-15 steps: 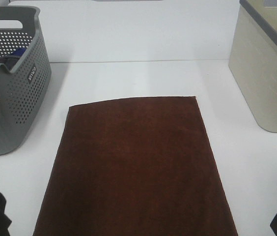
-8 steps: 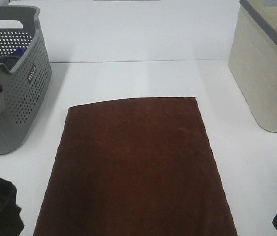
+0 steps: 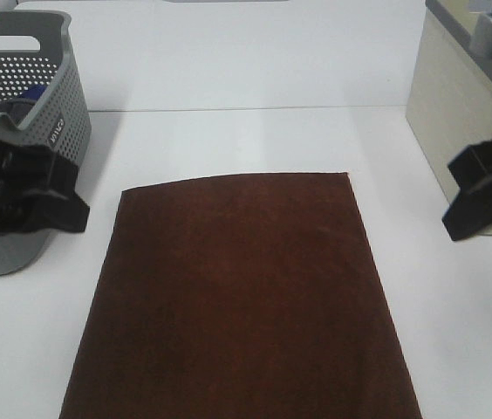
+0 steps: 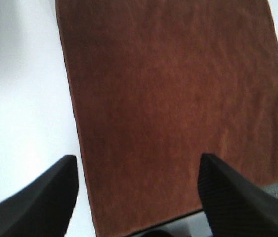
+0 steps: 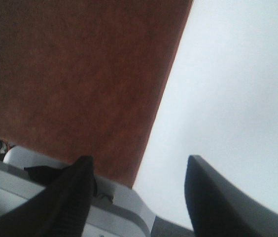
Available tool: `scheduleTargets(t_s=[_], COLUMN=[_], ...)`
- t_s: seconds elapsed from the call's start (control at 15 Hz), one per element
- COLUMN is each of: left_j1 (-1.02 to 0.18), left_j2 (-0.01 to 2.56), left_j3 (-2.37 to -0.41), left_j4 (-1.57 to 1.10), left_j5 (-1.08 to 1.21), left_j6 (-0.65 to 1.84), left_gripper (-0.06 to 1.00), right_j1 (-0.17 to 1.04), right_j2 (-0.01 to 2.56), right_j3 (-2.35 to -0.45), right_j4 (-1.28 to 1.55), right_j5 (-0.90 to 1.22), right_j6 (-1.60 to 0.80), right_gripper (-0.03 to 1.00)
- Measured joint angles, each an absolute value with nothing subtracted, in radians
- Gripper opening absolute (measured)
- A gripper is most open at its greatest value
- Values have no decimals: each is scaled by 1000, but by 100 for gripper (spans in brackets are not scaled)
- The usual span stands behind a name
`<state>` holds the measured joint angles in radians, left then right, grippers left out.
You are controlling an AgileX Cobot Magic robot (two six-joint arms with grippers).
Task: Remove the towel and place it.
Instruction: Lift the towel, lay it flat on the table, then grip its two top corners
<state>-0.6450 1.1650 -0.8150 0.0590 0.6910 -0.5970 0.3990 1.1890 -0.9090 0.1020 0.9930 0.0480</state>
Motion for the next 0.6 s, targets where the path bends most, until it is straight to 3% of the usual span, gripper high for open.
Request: scheduleTargets(t_s=[0.27,0.6], left_j1=[-506,-474], left_j2=[1165,1300], left_j3=[-813,-877], left_j4=[63,63], left_j5=[518,496], left_j6=[-527,-459], left_gripper=[65,65], right_j1=[399,399], right_j2=[1464,1806], right_j3=[-1169,-1449], right_j4=[52,0], right_j5=[936,933], right_j6=[50,50], right_gripper=[52,52])
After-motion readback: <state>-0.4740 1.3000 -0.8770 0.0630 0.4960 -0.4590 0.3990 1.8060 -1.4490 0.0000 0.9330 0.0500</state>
